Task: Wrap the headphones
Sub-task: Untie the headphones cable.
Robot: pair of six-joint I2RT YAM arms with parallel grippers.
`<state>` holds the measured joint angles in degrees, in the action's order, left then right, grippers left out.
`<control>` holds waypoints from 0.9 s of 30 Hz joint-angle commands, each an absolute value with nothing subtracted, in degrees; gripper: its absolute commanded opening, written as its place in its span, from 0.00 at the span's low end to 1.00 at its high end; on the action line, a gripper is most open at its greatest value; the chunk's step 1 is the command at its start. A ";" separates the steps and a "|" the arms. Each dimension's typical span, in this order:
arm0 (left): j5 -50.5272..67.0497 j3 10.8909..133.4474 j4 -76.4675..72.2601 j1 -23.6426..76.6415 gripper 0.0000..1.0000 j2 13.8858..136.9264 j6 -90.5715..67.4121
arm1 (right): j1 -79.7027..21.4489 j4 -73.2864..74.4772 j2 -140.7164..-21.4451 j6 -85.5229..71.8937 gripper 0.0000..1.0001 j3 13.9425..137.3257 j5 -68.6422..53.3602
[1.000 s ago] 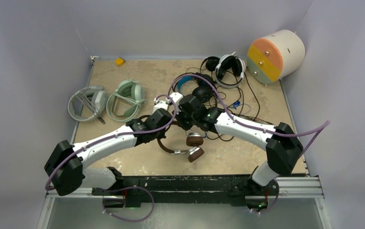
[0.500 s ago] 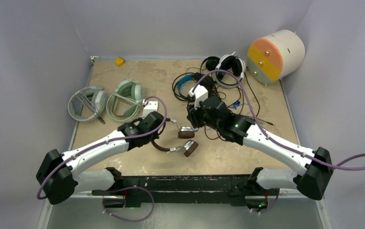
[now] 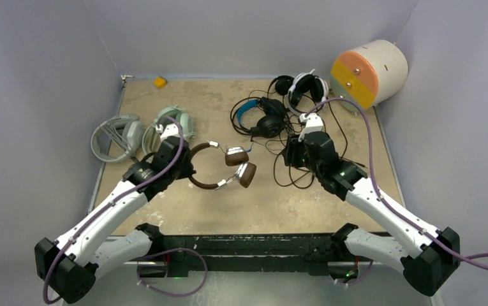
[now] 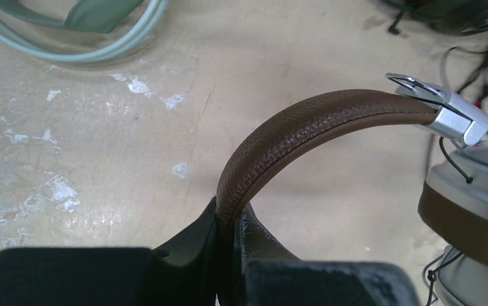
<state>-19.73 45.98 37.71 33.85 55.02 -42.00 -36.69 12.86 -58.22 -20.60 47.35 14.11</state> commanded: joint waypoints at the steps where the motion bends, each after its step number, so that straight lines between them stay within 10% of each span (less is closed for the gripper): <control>1: -12.44 56.10 40.32 29.50 0.00 51.08 -42.17 | -35.96 12.90 -56.98 -23.44 0.51 45.39 18.51; 8: -4.25 69.95 45.58 18.58 0.00 49.93 -40.08 | -34.28 16.44 -60.90 -31.41 0.82 47.53 23.01; 27: 4.93 97.45 54.40 18.62 0.00 52.18 -42.58 | -31.30 0.87 -60.62 -11.65 0.85 47.62 6.49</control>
